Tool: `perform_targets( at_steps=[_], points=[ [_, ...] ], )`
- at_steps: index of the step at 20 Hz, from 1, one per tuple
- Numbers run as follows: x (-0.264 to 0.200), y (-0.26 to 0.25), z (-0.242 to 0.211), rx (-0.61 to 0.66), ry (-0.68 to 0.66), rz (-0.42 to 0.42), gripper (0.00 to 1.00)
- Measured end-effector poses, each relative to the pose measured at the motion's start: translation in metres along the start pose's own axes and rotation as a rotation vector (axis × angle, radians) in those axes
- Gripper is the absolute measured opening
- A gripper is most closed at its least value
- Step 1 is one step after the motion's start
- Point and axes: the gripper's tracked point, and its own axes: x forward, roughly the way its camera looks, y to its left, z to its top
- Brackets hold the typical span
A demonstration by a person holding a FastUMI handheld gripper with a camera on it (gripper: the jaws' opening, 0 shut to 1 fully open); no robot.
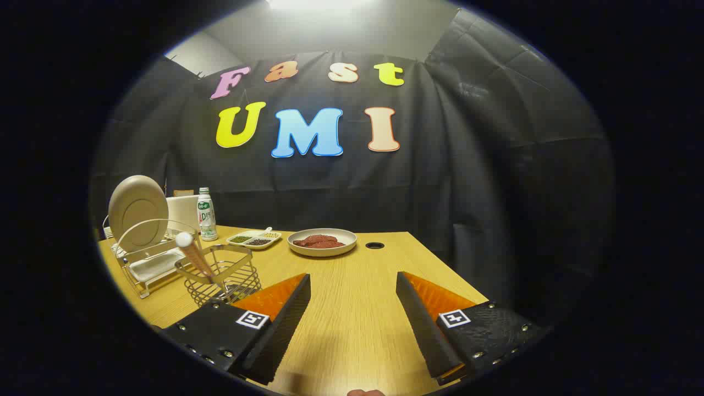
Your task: Take the plate from the dish rack, then take the spoon from the basket and place it into the plate.
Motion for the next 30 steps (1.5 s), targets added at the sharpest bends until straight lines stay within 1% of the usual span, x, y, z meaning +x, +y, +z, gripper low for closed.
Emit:
perform_targets(
  at_steps=[1,3,6,11,14,16,19,22,25,27,30],
  points=[
    [0.01,-0.002,0.001,0.007,0.015,0.0,0.97],
    [0.019,-0.006,0.02,0.02,0.013,-0.01,0.97],
    [0.016,-0.011,0.078,0.007,-0.05,-0.034,0.97],
    [-0.029,0.013,0.19,-0.017,-0.148,-0.058,0.97],
    [-0.057,0.034,0.242,-0.017,-0.18,-0.091,0.96],
    [-0.073,0.062,0.272,0.01,-0.197,-0.08,0.96],
    [-0.082,0.101,0.295,0.012,-0.221,-0.05,0.96],
    [-0.08,0.121,0.297,-0.005,-0.206,-0.062,0.96],
    [-0.079,0.15,0.308,0.004,-0.195,-0.038,0.96],
    [-0.077,0.162,0.311,0.011,-0.173,-0.034,0.97],
    [-0.07,0.193,0.307,0.035,-0.092,-0.002,0.96]
  ],
)
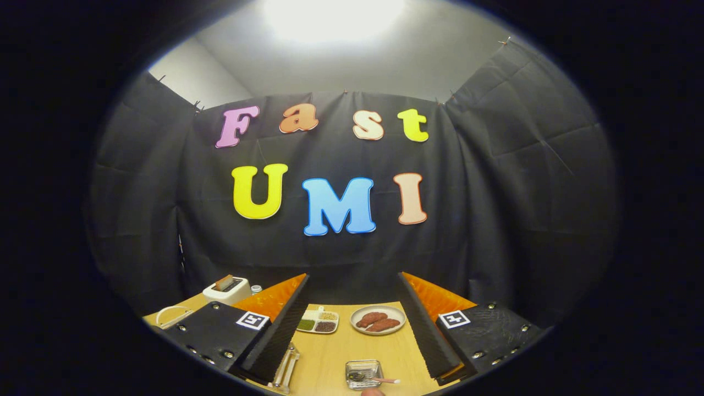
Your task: Take the plate from the dish rack, then take the spoon from the basket and place it into the plate.
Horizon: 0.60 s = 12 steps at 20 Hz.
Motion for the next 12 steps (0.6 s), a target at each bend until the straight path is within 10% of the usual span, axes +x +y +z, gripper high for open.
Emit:
perform_targets(
  at_steps=[12],
  points=[
    [0.018,0.121,-0.05,0.04,0.315,0.176,0.97]
  ],
)
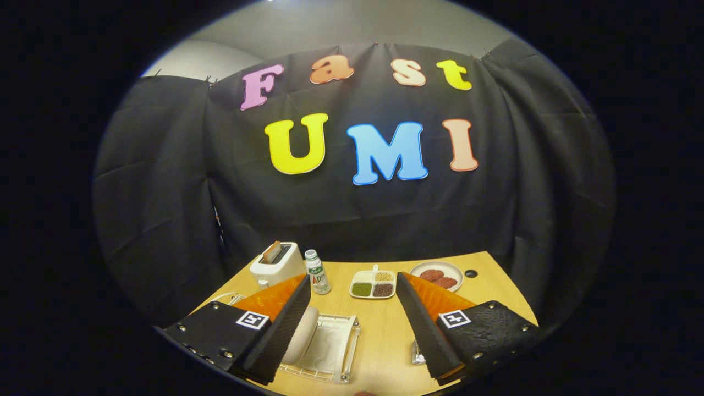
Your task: Take the plate from the dish rack, then take the spoon from the basket and place it into the plate.
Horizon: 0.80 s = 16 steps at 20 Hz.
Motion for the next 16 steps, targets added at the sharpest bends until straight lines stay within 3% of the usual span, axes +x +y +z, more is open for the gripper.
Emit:
perform_targets(
  at_steps=[7,16],
  points=[
    [0.029,0.035,-0.051,-0.044,0.253,0.015,0.97],
    [0.067,0.054,-0.123,0.012,0.494,-0.019,0.97]
  ],
)
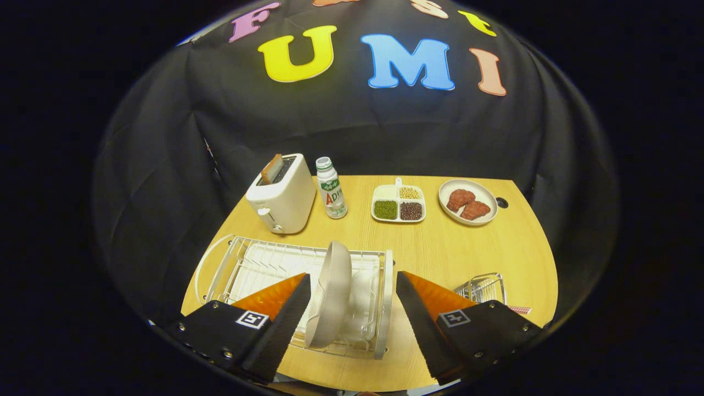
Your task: Take the plate from the dish rack, then take the spoon from the basket and place it into the plate.
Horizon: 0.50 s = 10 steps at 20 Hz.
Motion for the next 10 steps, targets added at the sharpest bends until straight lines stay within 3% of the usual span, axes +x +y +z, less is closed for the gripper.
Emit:
perform_targets(
  at_steps=[10],
  points=[
    [0.045,0.011,-0.039,-0.007,0.122,-0.121,0.96]
  ],
)
